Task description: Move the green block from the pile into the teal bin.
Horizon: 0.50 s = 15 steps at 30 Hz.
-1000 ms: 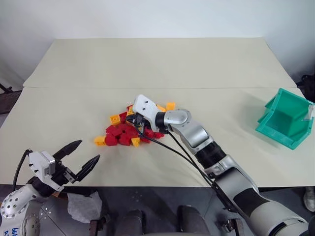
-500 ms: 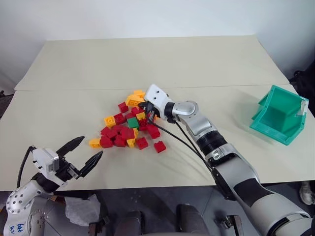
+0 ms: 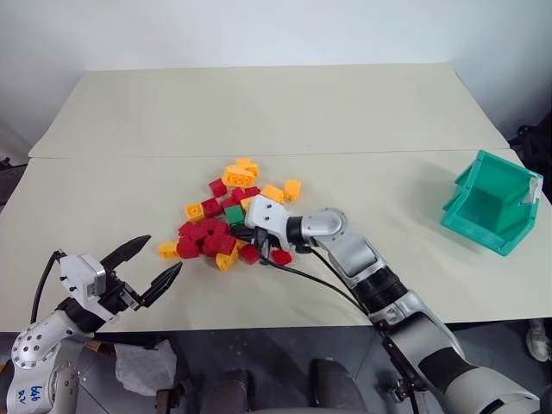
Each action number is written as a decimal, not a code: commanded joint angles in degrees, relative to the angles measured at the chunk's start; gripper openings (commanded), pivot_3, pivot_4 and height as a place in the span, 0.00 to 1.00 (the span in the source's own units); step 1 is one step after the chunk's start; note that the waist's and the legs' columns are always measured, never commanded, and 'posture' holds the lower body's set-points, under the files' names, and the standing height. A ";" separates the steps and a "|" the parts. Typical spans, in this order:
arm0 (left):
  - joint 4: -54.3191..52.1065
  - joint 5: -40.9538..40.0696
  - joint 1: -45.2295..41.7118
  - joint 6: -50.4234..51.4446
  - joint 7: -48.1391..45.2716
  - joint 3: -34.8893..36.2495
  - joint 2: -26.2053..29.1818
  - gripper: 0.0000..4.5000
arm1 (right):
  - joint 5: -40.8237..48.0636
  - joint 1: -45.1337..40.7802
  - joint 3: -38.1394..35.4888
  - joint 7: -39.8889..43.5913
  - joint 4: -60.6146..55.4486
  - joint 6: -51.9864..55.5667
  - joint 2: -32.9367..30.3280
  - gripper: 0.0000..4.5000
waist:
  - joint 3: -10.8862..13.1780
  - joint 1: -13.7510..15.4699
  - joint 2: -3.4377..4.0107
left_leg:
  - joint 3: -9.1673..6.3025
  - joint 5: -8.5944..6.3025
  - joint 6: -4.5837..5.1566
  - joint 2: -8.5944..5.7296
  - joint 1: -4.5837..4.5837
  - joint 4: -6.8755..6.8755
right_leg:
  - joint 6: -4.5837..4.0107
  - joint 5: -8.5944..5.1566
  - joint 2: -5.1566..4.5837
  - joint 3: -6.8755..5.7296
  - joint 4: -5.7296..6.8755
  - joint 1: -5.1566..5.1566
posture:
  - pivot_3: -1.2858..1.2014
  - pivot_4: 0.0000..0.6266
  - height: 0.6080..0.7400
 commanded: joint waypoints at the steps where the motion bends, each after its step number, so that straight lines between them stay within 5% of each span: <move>1: -0.81 -0.07 0.64 -0.41 0.03 0.68 0.25 1.00 | 2.72 -0.98 -2.61 0.80 -3.77 1.79 -0.14 0.01 | 0.00 0.00 0.00 | 0.00 0.00 0.00 0.00 0.00 0.00 | 0.00 0.00 0.00 0.00 0.00 0.00 | 0.52 0.24 1.00; 5: -1.18 -0.01 1.02 -0.48 0.31 0.46 -0.11 1.00 | 5.19 -3.32 -4.35 1.31 -2.69 8.58 0.64 0.14 | 0.00 0.01 0.00 | 0.00 0.00 0.00 0.00 0.00 0.00 | 0.00 0.00 0.00 0.00 0.00 0.00 | 0.52 0.24 1.00; 15: -0.59 0.04 0.48 -0.61 0.30 0.10 -0.10 1.00 | 1.94 -7.73 -3.58 -1.75 7.30 2.91 2.64 0.89 | 0.00 -0.04 0.00 | 0.00 0.00 0.00 -0.01 0.00 -0.03 | -0.01 0.00 -0.01 0.00 0.00 -0.01 | 0.52 0.24 1.00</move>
